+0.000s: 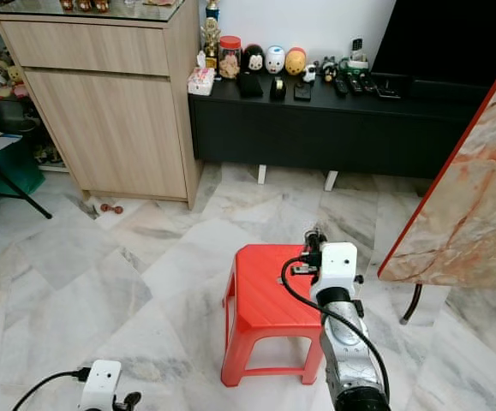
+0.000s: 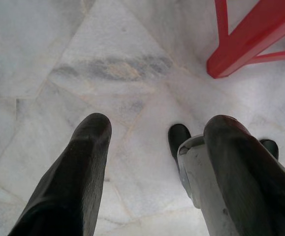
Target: Hang keys on a hook
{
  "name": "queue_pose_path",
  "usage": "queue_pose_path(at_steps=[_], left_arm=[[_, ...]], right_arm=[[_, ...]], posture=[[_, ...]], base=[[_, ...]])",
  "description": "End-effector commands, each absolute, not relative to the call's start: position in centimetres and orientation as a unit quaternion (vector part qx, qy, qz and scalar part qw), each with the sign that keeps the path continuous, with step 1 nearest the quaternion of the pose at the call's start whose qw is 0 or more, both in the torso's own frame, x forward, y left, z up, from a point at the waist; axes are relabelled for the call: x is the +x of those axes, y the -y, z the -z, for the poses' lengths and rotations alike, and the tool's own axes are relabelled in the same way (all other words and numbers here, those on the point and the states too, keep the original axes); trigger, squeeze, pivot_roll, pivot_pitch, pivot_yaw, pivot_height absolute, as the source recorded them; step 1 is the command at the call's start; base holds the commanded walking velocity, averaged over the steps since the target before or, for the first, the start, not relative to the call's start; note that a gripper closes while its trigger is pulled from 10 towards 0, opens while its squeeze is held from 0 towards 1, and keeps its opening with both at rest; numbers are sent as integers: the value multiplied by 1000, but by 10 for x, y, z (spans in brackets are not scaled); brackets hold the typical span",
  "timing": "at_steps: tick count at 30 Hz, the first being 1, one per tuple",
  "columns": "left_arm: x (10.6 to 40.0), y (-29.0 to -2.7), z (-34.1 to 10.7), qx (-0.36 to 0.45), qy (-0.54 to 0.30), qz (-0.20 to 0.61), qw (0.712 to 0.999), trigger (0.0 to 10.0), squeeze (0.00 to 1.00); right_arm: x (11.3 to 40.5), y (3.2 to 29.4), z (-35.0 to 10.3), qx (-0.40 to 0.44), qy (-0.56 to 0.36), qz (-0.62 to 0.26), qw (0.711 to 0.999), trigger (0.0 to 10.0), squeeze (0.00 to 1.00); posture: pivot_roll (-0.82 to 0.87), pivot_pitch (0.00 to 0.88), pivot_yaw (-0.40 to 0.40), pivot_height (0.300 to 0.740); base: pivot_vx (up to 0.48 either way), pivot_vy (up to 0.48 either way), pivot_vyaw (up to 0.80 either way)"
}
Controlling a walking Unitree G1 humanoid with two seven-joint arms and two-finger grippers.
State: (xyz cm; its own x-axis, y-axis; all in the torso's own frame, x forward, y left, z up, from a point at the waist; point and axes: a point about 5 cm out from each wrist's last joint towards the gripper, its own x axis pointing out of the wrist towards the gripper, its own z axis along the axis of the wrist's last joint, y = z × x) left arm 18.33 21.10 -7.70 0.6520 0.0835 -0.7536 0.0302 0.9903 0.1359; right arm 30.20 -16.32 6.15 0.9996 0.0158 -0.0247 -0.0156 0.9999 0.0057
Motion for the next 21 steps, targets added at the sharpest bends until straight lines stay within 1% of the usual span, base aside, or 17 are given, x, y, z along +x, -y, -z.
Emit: queue_pose_path(at_steps=[1,2,4,13,21], left_arm=[[180,-206,80,77,-428,-3,900,10000,0],[180,-206,80,78,-429,-1,900,10000,0],[180,-206,80,80,-431,1,899,10000,0],[181,-206,80,81,-431,2,899,10000,0],[185,-211,77,87,-429,2,899,10000,0]], right_arm=[[307,169,-72,5,7,4,1000,10000,0],[308,169,-73,4,7,8,1000,10000,0],[310,171,-75,6,9,17,1000,10000,0],[310,172,-75,6,10,22,1000,10000,0],[315,169,-80,11,17,30,999,10000,0]], posture=[[80,22,-102,740],[71,11,-98,740],[67,15,-95,740],[63,0,-88,740],[68,0,-67,740]], base=[[0,-315,0],[0,-319,0],[0,-159,0],[0,-289,0],[0,-286,0]])
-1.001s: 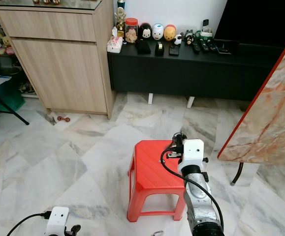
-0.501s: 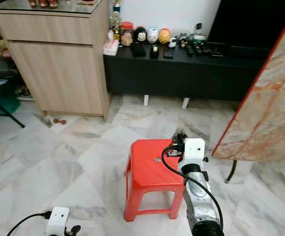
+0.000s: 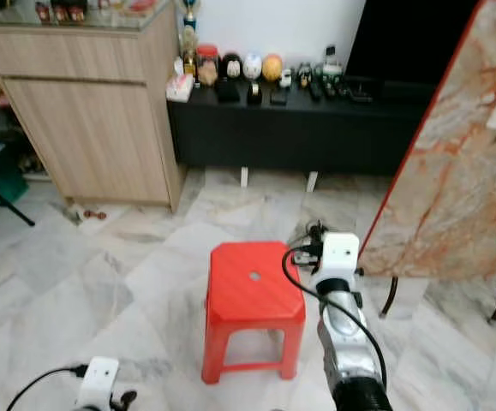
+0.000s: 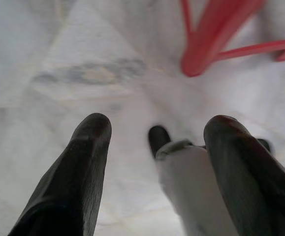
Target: Hang keys on a hook
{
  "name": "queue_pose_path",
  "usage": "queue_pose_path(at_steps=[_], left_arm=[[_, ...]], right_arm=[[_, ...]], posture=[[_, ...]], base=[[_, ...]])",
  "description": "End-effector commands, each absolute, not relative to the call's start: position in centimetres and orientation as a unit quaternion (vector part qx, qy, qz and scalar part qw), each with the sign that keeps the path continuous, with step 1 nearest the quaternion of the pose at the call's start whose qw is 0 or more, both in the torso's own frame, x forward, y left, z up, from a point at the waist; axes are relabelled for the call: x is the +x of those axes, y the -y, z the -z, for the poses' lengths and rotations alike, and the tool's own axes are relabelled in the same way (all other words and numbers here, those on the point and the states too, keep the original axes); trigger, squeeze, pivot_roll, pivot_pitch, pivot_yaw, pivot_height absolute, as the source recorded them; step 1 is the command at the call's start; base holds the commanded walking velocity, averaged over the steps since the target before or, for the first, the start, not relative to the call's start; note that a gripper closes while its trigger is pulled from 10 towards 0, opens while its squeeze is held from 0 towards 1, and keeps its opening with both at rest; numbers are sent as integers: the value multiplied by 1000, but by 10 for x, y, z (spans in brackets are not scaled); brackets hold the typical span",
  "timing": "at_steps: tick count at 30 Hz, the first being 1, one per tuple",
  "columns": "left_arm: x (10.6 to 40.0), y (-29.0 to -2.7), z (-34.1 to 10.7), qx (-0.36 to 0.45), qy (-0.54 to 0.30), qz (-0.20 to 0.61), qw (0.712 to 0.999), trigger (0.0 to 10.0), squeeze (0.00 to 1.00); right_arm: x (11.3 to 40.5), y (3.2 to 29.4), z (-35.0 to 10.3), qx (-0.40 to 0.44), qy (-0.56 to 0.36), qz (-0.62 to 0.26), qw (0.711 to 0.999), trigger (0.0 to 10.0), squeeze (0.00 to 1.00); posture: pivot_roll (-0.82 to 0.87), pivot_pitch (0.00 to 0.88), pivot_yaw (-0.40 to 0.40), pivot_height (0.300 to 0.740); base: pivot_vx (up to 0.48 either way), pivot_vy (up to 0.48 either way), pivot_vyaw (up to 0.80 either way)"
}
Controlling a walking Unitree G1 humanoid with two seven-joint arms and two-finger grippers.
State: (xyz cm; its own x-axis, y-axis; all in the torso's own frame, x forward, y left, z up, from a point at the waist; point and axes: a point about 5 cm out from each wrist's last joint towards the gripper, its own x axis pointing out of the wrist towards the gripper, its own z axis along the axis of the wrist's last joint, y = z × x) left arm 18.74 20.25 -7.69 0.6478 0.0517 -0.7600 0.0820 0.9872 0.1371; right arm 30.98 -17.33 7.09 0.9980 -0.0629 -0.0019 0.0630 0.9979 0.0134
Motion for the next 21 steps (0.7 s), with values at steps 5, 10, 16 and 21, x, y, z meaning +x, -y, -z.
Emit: queue_pose_path(at_steps=[5,10,16,21], left_arm=[[189,-212,75,88,-426,1,901,10000,0],[191,-212,74,87,-424,1,901,10000,0],[192,-211,74,87,-424,2,901,10000,0],[194,-210,73,86,-423,3,902,10000,0]], right_arm=[[316,171,-79,12,12,37,999,10000,0],[318,173,-78,29,5,53,998,10000,0],[321,174,-81,24,7,53,998,10000,0],[321,176,-81,24,8,57,998,10000,0]], posture=[[74,0,-68,740],[72,0,-67,740],[72,0,-68,740],[70,0,-67,740]], base=[[0,-285,0],[0,-285,0],[0,-289,0],[0,-284,0]])
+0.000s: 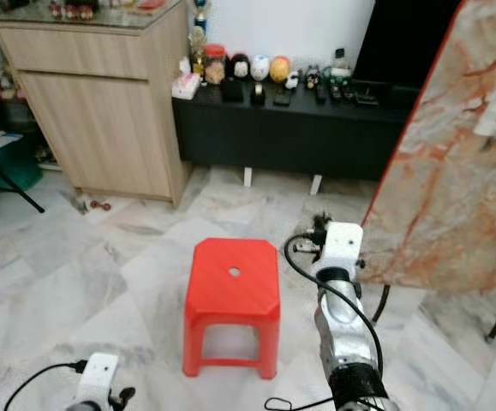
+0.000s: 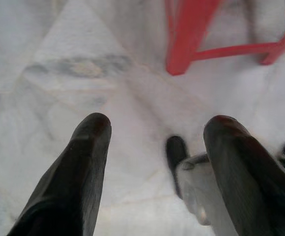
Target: Hang keys on a hook
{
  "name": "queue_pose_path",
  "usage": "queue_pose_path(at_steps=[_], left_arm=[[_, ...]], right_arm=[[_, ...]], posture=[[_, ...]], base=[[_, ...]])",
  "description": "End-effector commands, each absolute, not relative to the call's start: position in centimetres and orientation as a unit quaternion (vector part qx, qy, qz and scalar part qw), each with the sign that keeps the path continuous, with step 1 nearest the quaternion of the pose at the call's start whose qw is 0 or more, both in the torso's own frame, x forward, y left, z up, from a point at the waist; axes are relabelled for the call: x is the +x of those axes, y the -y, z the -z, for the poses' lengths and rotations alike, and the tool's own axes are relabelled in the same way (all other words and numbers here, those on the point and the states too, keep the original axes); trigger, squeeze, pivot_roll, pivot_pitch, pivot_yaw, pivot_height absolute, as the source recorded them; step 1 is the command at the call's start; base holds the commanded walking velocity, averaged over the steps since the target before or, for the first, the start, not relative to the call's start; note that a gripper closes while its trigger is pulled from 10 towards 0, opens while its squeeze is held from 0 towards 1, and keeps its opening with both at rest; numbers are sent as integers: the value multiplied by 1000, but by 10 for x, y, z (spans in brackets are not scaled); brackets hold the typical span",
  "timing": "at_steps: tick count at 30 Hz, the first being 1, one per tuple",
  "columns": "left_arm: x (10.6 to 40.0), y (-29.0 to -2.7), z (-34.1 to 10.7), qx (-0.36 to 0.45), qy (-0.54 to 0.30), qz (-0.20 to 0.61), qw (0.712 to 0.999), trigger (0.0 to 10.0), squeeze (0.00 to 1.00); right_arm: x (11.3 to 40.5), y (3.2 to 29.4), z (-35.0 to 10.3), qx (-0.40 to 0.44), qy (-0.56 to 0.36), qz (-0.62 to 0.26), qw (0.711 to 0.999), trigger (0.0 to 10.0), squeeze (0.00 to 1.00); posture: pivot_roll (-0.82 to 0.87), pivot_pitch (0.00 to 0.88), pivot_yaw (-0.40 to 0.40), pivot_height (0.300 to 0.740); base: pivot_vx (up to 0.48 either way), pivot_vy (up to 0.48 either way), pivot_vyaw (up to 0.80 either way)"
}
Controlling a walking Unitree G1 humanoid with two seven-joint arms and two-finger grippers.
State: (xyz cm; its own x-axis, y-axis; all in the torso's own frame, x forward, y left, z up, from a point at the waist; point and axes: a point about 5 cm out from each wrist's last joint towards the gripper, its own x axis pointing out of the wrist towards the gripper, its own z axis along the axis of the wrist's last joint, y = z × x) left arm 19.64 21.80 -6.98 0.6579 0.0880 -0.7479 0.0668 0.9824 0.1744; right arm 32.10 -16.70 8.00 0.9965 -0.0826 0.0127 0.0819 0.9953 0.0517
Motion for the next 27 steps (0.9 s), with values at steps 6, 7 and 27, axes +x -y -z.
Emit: queue_pose_path(at_steps=[6,7,27], left_arm=[[194,-210,73,87,-423,3,902,10000,0],[194,-210,73,87,-423,3,902,10000,0],[192,-208,75,90,-426,9,900,10000,0]], right_arm=[[322,176,-83,22,11,60,998,10000,0],[322,176,-83,22,11,60,998,10000,0],[325,177,-89,24,26,65,997,10000,0]], posture=[[70,0,-70,740],[70,0,-70,740],[63,0,-66,740]], base=[[0,-287,0],[0,-289,0],[0,-289,0]])
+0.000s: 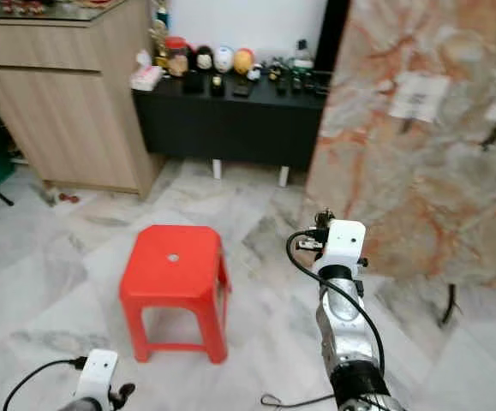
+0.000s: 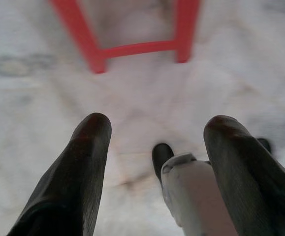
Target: Hang keys on a hook
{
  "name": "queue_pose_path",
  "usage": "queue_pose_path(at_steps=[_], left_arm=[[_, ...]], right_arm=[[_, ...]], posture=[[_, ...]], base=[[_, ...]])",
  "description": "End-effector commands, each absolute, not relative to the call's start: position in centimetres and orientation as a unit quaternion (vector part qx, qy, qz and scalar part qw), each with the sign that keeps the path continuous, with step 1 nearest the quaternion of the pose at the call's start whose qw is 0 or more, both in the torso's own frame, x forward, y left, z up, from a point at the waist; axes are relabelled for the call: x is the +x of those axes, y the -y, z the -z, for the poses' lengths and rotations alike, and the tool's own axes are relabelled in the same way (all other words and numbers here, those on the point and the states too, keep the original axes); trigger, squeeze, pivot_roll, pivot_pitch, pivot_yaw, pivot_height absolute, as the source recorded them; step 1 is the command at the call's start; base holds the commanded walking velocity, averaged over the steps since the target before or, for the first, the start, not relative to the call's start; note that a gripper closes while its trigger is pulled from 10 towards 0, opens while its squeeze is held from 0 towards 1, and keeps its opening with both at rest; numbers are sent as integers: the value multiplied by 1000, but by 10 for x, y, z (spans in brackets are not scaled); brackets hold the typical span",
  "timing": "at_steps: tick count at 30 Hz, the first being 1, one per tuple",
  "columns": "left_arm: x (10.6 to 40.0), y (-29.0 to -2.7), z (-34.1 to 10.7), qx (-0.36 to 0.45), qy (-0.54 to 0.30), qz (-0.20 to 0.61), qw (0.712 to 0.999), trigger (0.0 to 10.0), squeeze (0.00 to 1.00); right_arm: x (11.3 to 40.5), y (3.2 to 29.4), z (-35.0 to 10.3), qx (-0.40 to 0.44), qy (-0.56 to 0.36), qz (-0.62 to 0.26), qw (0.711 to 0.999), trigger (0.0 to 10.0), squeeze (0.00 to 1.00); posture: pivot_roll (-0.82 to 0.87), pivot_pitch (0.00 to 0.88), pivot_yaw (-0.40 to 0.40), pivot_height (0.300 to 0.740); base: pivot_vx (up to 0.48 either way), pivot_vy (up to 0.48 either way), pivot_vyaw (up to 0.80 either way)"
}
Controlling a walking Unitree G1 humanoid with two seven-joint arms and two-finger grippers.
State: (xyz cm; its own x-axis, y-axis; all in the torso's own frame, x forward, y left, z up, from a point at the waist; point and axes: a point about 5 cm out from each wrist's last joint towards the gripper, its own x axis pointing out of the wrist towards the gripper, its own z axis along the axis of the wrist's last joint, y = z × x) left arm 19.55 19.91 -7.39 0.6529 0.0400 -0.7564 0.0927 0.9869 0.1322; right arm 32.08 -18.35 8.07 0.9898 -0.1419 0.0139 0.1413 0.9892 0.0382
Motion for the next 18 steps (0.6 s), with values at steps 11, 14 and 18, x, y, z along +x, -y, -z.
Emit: queue_pose_path(at_steps=[11,14,18], left_arm=[[192,-207,75,88,-425,9,901,10000,0],[191,-207,75,87,-426,8,901,10000,0],[191,-208,75,87,-426,7,901,10000,0]], right_arm=[[328,179,-90,28,21,72,997,10000,0],[327,180,-89,29,19,73,997,10000,0],[327,180,-88,28,18,73,997,10000,0]], posture=[[63,0,-68,740],[63,0,-68,740],[61,0,-67,740]], base=[[0,-292,-122],[0,-292,-637],[0,-292,-620]])
